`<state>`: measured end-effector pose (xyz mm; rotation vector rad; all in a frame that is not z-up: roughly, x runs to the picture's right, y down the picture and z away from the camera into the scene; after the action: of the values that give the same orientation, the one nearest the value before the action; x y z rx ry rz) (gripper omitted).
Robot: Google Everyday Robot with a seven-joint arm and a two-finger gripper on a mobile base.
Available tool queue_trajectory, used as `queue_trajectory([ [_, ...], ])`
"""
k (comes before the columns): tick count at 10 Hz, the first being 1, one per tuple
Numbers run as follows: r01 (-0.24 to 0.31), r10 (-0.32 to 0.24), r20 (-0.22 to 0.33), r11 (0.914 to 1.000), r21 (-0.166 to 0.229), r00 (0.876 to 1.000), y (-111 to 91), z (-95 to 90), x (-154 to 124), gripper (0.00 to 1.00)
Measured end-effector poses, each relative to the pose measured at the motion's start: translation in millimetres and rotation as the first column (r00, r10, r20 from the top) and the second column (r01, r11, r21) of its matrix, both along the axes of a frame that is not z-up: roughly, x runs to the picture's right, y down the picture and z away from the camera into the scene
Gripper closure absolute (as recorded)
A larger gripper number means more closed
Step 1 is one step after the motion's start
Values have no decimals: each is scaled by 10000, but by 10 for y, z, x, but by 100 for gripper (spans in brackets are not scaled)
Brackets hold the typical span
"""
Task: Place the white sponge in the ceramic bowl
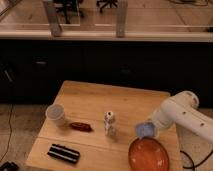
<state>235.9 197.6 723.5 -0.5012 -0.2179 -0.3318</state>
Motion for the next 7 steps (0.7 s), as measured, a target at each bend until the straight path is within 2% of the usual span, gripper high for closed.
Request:
queue_trajectory([
  [7,132,-130,75,9997,-193,9999,2,40,23,97],
])
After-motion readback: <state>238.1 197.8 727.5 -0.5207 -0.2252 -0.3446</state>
